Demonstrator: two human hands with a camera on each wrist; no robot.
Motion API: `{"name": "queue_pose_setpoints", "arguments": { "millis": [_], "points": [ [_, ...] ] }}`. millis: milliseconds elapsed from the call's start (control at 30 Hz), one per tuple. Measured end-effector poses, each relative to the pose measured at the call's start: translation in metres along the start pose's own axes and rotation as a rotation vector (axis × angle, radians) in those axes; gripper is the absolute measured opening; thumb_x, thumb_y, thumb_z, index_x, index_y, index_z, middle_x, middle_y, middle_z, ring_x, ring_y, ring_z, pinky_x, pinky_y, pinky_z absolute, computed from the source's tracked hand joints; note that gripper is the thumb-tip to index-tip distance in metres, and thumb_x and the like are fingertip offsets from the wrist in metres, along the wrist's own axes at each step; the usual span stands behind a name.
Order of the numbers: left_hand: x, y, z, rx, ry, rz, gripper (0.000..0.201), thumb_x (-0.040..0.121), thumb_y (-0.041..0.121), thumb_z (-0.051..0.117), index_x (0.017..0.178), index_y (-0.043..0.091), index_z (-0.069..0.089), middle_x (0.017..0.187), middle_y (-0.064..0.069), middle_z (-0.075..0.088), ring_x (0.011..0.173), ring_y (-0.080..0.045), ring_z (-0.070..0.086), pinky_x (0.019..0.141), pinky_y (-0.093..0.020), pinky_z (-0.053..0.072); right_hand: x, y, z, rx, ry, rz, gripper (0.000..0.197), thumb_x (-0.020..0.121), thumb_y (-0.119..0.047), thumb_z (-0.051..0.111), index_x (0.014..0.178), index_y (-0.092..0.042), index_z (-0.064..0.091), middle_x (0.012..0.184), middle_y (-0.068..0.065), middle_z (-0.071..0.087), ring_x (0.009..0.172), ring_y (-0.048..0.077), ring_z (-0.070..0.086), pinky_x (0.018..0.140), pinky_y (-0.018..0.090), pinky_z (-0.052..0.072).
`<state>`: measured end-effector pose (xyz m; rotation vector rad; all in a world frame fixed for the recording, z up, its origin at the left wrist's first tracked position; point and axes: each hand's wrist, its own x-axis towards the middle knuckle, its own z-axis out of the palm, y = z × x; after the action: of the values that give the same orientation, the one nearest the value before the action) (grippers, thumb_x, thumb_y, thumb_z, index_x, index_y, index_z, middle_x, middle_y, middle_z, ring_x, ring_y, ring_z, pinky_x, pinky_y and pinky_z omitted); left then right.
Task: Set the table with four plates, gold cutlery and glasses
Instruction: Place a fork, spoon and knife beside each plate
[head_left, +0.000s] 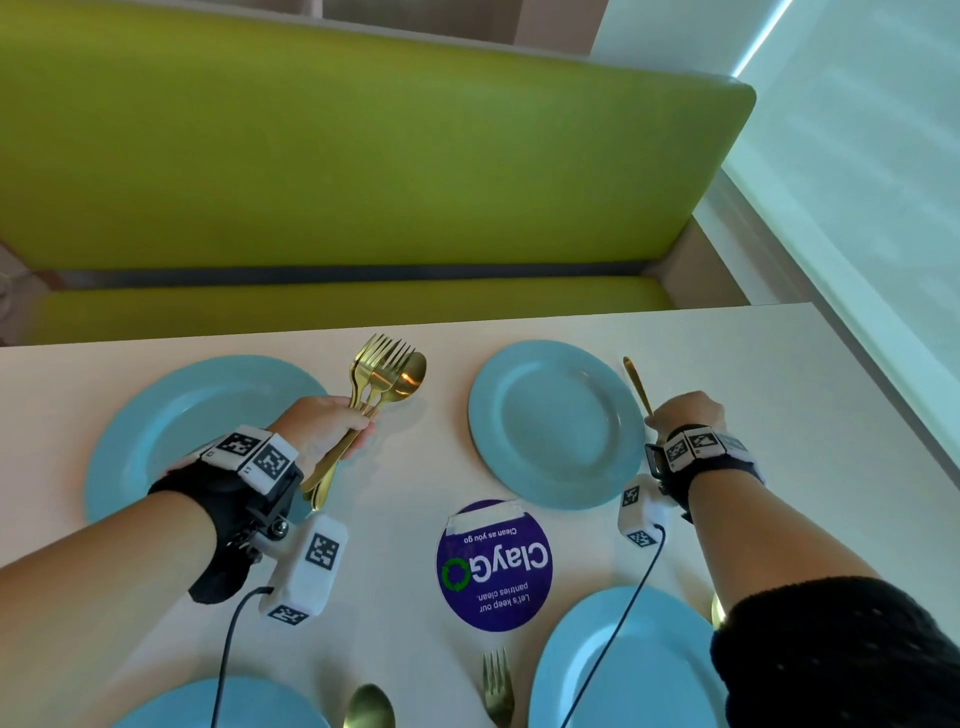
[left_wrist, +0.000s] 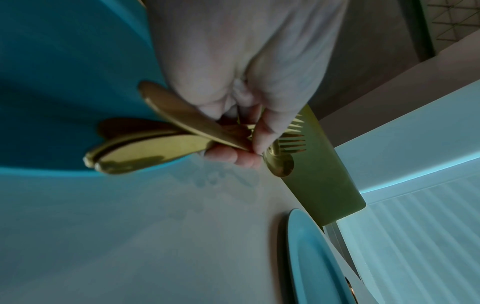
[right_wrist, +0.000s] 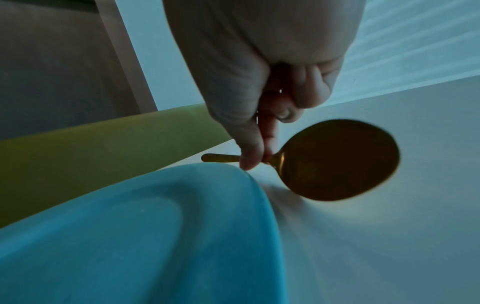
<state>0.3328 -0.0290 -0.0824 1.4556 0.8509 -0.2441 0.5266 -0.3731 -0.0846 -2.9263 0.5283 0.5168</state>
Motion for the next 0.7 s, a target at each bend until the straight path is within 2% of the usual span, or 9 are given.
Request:
{"name": "queue_pose_setpoints", "arguments": {
  "millis": [100, 167, 300, 400, 433, 500, 533, 600, 700],
  "points": [
    [0.004, -0.001, 0.002, -0.010, 0.012, -0.015, 0.019, 0.086, -0.007, 0.052, 0.073, 0.001, 0.064, 0.049, -0.006, 0.056, 0.037, -0.011, 0.047, 0.038, -0.014, 0.034, 0.004, -0.001, 0.004, 0.029, -0.003, 0.005, 0.024, 0.083, -0.020, 0.066, 0.067, -0.004, 0.060, 0.068, 0.009, 0.057, 0.049, 0.018, 0.045, 0.040, 0.020, 0.026],
    [0.005, 0.000, 0.004, -0.023, 0.008, -0.018, 0.020, 0.087, -0.007, 0.051, 0.072, 0.001, 0.062, 0.048, -0.005, 0.056, 0.034, -0.009, 0.047, 0.037, -0.012, 0.035, 0.008, -0.002, 0.008, 0.034, -0.002, -0.002, 0.018, 0.082, -0.017, 0.062, 0.075, -0.002, 0.068, 0.074, 0.011, 0.063, 0.049, 0.018, 0.047, 0.040, 0.020, 0.028],
    [0.008, -0.001, 0.006, -0.043, -0.015, -0.027, 0.020, 0.091, -0.007, 0.049, 0.079, 0.002, 0.062, 0.066, -0.010, 0.057, 0.032, -0.003, 0.051, 0.034, -0.010, 0.037, 0.012, -0.005, 0.012, 0.041, 0.037, -0.011, 0.021, 0.084, -0.014, 0.054, 0.081, -0.004, 0.071, 0.077, 0.011, 0.064, 0.049, 0.018, 0.046, 0.039, 0.020, 0.026],
    [0.009, -0.002, 0.007, -0.031, -0.019, -0.023, 0.021, 0.091, -0.007, 0.049, 0.080, 0.004, 0.063, 0.068, -0.009, 0.058, 0.033, -0.001, 0.053, 0.035, -0.011, 0.040, 0.015, -0.005, 0.014, 0.076, 0.052, 0.005, 0.024, 0.086, -0.012, 0.049, 0.087, -0.003, 0.071, 0.084, 0.012, 0.065, 0.051, 0.020, 0.048, 0.040, 0.020, 0.026],
    [0.009, -0.002, 0.008, -0.025, -0.018, -0.019, 0.021, 0.092, -0.006, 0.049, 0.080, 0.004, 0.063, 0.069, -0.009, 0.058, 0.033, 0.000, 0.053, 0.035, -0.011, 0.041, 0.016, -0.006, 0.014, 0.095, 0.048, 0.003, 0.025, 0.087, -0.012, 0.048, 0.093, -0.003, 0.071, 0.090, 0.014, 0.066, 0.058, 0.024, 0.053, 0.044, 0.020, 0.030],
    [0.008, -0.001, 0.009, -0.029, -0.012, -0.009, 0.020, 0.092, -0.006, 0.049, 0.081, 0.003, 0.062, 0.068, -0.009, 0.058, 0.033, 0.000, 0.053, 0.035, -0.011, 0.041, 0.014, -0.008, 0.015, 0.148, 0.036, -0.013, 0.028, 0.089, -0.012, 0.049, 0.106, -0.003, 0.068, 0.108, 0.016, 0.066, 0.085, 0.031, 0.062, 0.060, 0.021, 0.040],
    [0.008, -0.001, 0.009, -0.033, -0.007, -0.005, 0.020, 0.092, -0.007, 0.049, 0.080, 0.003, 0.062, 0.065, -0.009, 0.059, 0.033, -0.001, 0.053, 0.035, -0.010, 0.041, 0.013, -0.008, 0.015, 0.158, 0.040, -0.023, 0.028, 0.088, -0.012, 0.050, 0.107, -0.004, 0.069, 0.109, 0.015, 0.066, 0.088, 0.031, 0.062, 0.065, 0.023, 0.042],
    [0.008, 0.000, 0.010, -0.021, 0.001, 0.000, 0.020, 0.092, -0.006, 0.049, 0.080, 0.003, 0.062, 0.051, -0.001, 0.063, 0.033, -0.001, 0.053, 0.036, -0.010, 0.042, 0.013, -0.008, 0.013, 0.180, 0.051, -0.003, 0.024, 0.083, -0.012, 0.053, 0.096, -0.007, 0.073, 0.101, 0.013, 0.070, 0.079, 0.029, 0.060, 0.066, 0.025, 0.048],
    [0.008, 0.000, 0.011, -0.010, 0.003, 0.004, 0.021, 0.091, -0.006, 0.049, 0.079, 0.003, 0.063, 0.042, 0.005, 0.062, 0.032, -0.001, 0.051, 0.036, -0.010, 0.042, 0.012, -0.008, 0.011, 0.227, 0.068, 0.004, 0.020, 0.082, -0.013, 0.058, 0.091, -0.008, 0.075, 0.098, 0.012, 0.071, 0.082, 0.029, 0.065, 0.075, 0.030, 0.055]
  ]
}}
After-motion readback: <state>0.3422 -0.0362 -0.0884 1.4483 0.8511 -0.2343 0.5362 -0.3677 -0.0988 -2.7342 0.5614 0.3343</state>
